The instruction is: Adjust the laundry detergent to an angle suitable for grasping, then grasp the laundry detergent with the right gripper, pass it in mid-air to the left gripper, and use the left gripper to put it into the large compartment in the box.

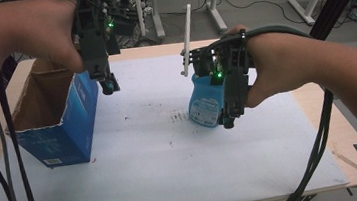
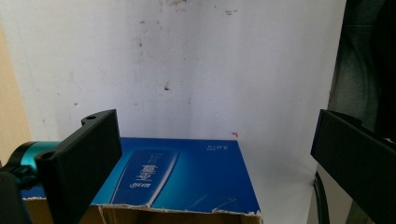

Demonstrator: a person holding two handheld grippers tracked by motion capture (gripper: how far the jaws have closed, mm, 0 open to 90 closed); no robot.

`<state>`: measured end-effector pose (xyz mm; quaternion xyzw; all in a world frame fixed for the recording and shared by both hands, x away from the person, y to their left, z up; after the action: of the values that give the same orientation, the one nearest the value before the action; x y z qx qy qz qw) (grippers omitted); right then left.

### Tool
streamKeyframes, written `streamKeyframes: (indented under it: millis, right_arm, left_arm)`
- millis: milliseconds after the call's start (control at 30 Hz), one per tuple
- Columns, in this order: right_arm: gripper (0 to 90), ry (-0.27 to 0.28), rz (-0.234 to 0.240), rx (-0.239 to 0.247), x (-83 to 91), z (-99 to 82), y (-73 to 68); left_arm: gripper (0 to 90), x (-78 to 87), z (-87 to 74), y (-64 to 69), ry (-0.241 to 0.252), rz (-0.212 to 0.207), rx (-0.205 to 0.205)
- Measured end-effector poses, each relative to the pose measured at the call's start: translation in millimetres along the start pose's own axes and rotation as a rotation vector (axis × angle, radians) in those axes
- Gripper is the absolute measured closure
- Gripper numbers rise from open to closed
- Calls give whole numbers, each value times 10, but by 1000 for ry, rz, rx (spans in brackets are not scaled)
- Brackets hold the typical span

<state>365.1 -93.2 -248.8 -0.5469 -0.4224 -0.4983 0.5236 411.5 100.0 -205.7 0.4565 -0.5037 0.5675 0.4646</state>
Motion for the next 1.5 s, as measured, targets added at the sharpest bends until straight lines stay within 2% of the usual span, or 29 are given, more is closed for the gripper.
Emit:
streamKeyframes:
  millis: [33, 333, 467, 533, 567, 700, 800, 833, 867, 900, 933, 1133, 1167, 1200, 1300, 1333, 1400, 1433, 1467, 1500]
  right_arm:
    - [11, 2, 4, -13, 7, -3, -14]
    - [11, 14, -4, 8, 6, -48, -13]
    - [11, 34, -12, 4, 3, -69, -20]
    - [11, 53, -15, -15, 16, -105, -31]
    - [11, 85, -33, -22, 21, -165, -17]
    - [11, 122, -42, -38, 24, -284, -23]
    - [11, 155, -53, -64, 15, -418, -32]
    - [11, 181, -63, -68, -6, -516, -17]
    - [11, 181, -63, -68, -6, -516, -17]
    - [11, 208, -64, -75, -35, -627, -6]
    - [11, 208, -64, -75, -35, -627, -6]
    - [11, 279, -78, -140, -160, -948, 69]
    - [11, 315, -85, -158, -194, -1030, 98]
    - [11, 315, -85, -158, -194, -1030, 98]
    - [11, 379, -99, -186, -271, -1161, 158]
    - [11, 379, -99, -186, -271, -1161, 158]
    - [11, 412, -106, -198, -310, -1214, 186]
    - [11, 451, -106, -210, -348, -1257, 214]
    - [11, 451, -106, -210, -348, -1257, 214]
    - [11, 492, -109, -223, -391, -1290, 244]
  left_arm:
    - [17, 0, 0, 0, 0, 0, 0]
    - [17, -19, 26, 17, -15, -2, 5]
    - [17, -10, 24, 30, -20, -1, 6]
    - [17, -6, 20, 35, -20, 1, 7]
    - [17, -4, 20, 41, -21, 2, 10]
    - [17, -2, 20, 43, -22, 4, 11]
    - [17, -3, 25, 45, -24, 5, 12]
    - [17, -2, 28, 46, -25, 6, 13]
    - [17, -2, 30, 46, -22, 7, 12]
    - [17, 1, 32, 49, -25, 5, 14]
    - [17, 3, 34, 51, -25, 5, 14]
    - [17, 10, 27, 59, -27, 4, 19]
    - [17, 11, 26, 59, -29, 6, 18]
    - [17, 12, 23, 61, -29, 7, 18]
    - [17, 22, 22, 72, -28, 2, 21]
    - [17, 22, 22, 72, -28, 2, 21]
    - [17, 25, 22, 74, -25, 4, 21]
    - [17, 23, 23, 76, -27, 3, 23]
    - [17, 23, 23, 76, -27, 3, 23]
    - [17, 19, 24, 72, -30, 2, 21]
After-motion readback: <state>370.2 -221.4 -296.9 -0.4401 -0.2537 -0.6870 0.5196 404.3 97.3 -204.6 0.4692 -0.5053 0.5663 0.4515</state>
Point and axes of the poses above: each handheld gripper's, and its own axes: x roughly backward along the jaws, z roughly out of its top, y roughly to its right, the point moved 1 cm from there along -x, roughly forward along the jaws, and after that the axes turned 7 degrees about z, right-handed, at the moved point
